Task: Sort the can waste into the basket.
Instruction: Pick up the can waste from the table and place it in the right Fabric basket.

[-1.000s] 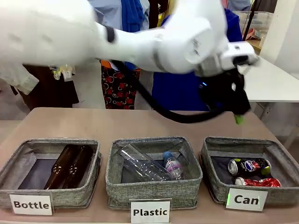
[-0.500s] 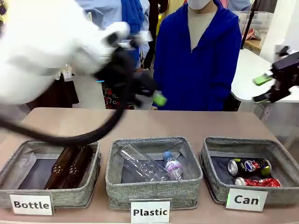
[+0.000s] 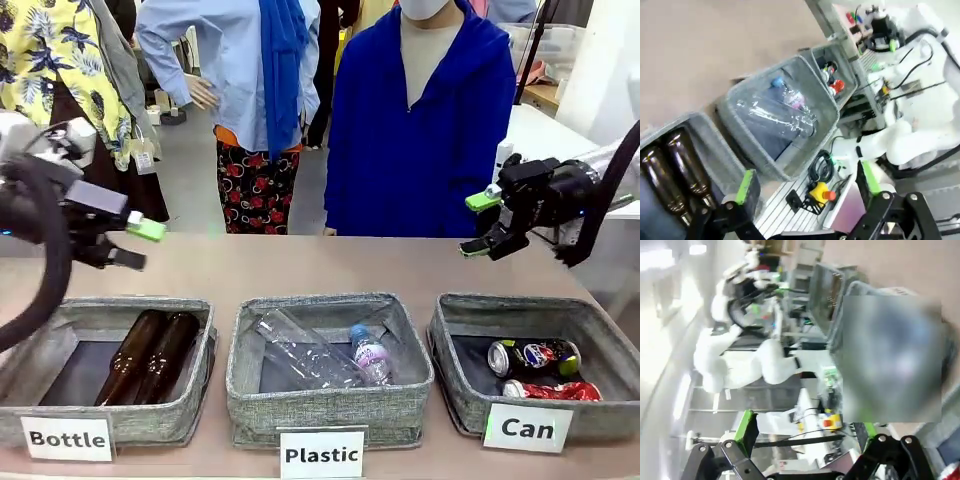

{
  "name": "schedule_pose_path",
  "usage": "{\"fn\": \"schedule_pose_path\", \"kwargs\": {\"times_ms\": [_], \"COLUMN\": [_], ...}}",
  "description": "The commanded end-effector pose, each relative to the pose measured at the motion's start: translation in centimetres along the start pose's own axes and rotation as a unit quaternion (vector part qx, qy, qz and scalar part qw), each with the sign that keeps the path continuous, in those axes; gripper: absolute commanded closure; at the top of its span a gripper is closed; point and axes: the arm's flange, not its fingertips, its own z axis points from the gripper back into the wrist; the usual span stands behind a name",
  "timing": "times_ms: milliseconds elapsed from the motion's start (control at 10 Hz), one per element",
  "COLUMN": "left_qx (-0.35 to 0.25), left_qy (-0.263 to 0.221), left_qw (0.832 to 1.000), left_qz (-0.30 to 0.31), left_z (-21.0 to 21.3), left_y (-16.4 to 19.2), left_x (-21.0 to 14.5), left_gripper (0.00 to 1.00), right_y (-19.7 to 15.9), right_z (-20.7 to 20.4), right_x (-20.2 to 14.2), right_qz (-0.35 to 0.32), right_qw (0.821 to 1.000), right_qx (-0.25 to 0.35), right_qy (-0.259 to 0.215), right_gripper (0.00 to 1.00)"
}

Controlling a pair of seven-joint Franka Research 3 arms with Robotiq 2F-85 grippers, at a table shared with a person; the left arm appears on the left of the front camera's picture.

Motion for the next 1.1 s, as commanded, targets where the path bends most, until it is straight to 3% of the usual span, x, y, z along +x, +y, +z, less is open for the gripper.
{"fn": "schedule_pose_path", "kwargs": {"times_ms": [0,100,200,300,1000], "left_qx": [-0.088,-0.121,-0.086,-0.071,-0.071], "left_qy": [-0.066,-0.113,-0.147,-0.069,-0.069], "left_qw": [0.993,0.985,0.981,0.994,0.994], "left_qz": [0.035,0.054,0.087,0.051,0.051], "left_z": [0.6,0.7,-1.3,2.2,2.2], "left_y": [4.8,6.5,7.5,5.7,5.7], "left_x": [-0.3,-1.0,-1.3,-0.5,-0.5], "left_gripper": [0.0,0.0,0.0,0.0,0.0], "right_y": [-0.7,-1.2,-1.6,-1.7,-1.7], "right_z": [1.3,1.9,2.9,0.8,0.8], "right_x": [0.3,0.3,0.6,0.1,0.1], "right_qz": [-0.022,-0.029,-0.033,-0.021,-0.021], "right_qw": [0.997,0.995,0.994,0.998,0.998], "right_qx": [0.067,0.078,0.06,0.057,0.057], "right_qy": [-0.026,-0.049,-0.084,-0.017,-0.017], "right_gripper": [0.0,0.0,0.0,0.0,0.0]}}
